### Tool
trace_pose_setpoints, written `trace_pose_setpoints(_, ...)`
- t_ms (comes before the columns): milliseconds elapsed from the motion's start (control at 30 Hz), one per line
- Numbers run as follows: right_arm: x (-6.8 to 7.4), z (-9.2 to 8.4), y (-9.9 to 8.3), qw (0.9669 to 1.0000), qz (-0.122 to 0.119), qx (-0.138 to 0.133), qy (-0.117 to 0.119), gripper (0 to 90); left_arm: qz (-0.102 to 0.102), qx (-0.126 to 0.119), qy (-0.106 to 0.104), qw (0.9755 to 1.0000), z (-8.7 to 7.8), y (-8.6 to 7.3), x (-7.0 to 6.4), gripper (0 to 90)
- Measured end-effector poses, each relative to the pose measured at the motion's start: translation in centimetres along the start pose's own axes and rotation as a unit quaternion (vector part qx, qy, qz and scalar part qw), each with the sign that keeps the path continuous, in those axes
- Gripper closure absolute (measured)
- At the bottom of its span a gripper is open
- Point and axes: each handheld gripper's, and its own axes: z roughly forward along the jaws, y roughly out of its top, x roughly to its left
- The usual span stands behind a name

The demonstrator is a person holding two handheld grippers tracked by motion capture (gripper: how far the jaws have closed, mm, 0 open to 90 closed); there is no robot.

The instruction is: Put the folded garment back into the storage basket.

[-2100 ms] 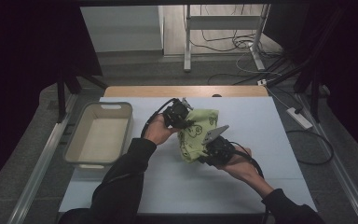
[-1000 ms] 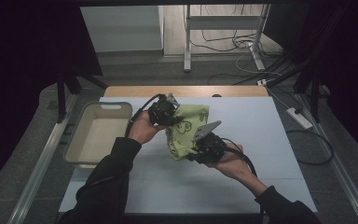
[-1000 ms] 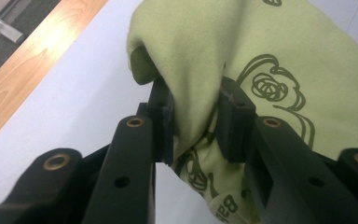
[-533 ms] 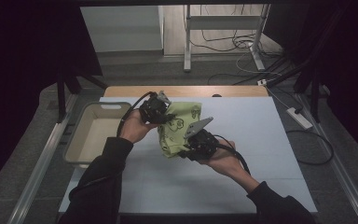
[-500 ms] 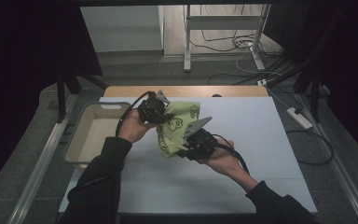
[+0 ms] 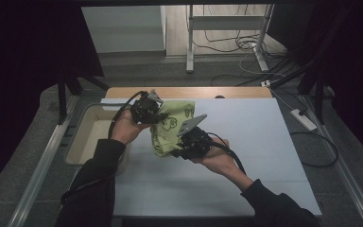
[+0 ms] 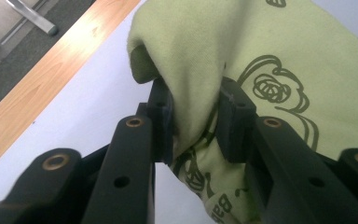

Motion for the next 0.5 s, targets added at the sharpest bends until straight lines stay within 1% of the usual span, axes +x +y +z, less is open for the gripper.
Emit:
trace_pose_setpoints(300,0.3,0.9,1.3,0.9999,-0.001,-0.011,0.010,76.2,0.000,0.001,0.017,0.9999,-1.4,-1.1,0.8,69.7)
trace_pose_setpoints(500,0.5,1.8,2.4,0.9997,-0.001,-0.016,0.017,76.2,-0.006,-0.001,0.028,0.9996,-2.2,-2.0,1.5,69.7)
